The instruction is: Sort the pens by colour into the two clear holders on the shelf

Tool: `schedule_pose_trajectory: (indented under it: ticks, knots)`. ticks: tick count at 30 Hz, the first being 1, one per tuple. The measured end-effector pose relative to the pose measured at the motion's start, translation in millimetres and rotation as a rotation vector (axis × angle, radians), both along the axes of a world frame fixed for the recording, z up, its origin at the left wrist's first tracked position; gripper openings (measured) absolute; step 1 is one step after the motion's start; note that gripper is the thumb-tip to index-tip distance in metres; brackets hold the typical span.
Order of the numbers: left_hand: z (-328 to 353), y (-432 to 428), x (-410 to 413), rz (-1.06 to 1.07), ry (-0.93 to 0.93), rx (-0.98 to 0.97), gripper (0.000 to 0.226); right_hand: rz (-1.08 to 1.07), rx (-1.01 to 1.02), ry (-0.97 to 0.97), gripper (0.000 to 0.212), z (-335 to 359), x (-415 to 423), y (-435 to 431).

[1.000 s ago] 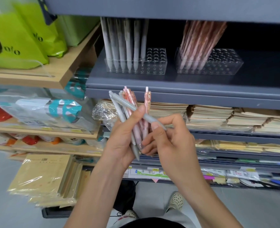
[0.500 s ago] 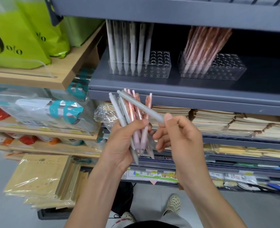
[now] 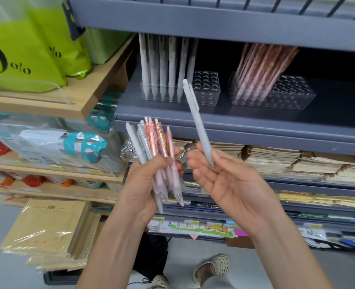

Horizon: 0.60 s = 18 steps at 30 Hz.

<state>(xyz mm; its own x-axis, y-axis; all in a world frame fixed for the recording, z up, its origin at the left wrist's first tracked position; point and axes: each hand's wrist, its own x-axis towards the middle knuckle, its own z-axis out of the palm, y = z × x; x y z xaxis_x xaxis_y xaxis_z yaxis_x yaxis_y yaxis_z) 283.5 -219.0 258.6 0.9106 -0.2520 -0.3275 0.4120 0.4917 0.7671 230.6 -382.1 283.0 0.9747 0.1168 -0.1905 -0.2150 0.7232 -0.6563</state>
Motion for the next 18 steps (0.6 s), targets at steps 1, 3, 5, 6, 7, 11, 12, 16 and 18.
schedule_pose_trajectory:
  ticks: [1, 3, 5, 6, 7, 11, 12, 16, 18]
  knots:
    - [1, 1, 1, 0.001, 0.000, 0.014, 0.019, 0.030, -0.028, -0.028, 0.028, 0, 2, 0]
    - [2, 4, 3, 0.013, 0.001, 0.035, 0.020, 0.058, -0.113, -0.084, 0.026, 3, 7, -2]
    - [4, 6, 4, 0.026, -0.003, 0.037, 0.023, 0.039, -0.245, -0.119, 0.026, 5, 13, -4]
    - [5, 7, 4, 0.027, -0.008, 0.034, 0.026, 0.018, -0.329, -0.123, 0.025, 6, 16, -6]
    - [5, 9, 4, 0.031, -0.014, 0.031, 0.032, -0.004, -0.418, -0.121, 0.023, 7, 19, -7]
    - [3, 15, 5, 0.043, -0.011, 0.031, 0.036, -0.049, -0.603, -0.111, 0.019, 5, 25, -6]
    - [2, 16, 5, 0.042, -0.002, 0.030, 0.034, -0.050, -0.607, -0.109, 0.019, 5, 26, -5]
    - [0, 20, 5, 0.036, 0.011, 0.037, 0.042, -0.061, -0.613, -0.122, 0.015, 5, 29, -4]
    - [0, 22, 5, 0.038, 0.012, 0.024, 0.045, -0.074, -0.637, -0.134, 0.014, 5, 32, -4]
